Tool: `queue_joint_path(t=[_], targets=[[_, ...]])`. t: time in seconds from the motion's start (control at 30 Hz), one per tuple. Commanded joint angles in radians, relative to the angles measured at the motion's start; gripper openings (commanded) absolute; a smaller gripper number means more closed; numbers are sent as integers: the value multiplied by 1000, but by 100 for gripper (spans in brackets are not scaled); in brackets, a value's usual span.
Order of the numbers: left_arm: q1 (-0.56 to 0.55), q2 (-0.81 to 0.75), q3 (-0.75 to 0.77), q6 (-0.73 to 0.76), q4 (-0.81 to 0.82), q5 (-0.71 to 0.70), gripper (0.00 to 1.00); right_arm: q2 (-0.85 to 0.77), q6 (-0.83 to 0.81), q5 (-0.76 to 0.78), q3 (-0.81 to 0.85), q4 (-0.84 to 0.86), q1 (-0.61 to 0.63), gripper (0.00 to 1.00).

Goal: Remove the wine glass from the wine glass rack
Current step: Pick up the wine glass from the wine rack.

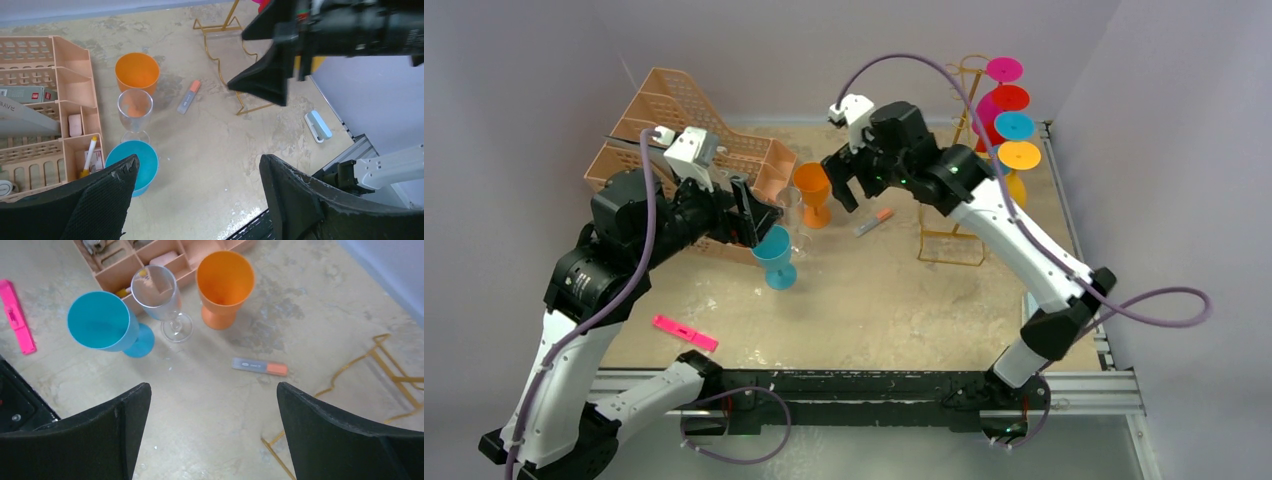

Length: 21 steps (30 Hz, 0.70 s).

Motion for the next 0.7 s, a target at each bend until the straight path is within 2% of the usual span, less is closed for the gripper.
queue_joint_path(t=[0.0,0.13,0.23,0.43,0.67], targets=[[3,9,8,-6,15,-4,89,-139,5,148,7,-42,-4,97],[3,14,12,0,5,22,89,-266,17,430,-104,-56,-8,99],[3,19,13,7,11,33,89,-370,7,522,-173,-27,-30,99],[3,40,21,5,12,75,89,-406,144,470,-79,-198,-251,99],[4,56,20,-4,26,102,89,-339,296,196,68,-383,-623,99]])
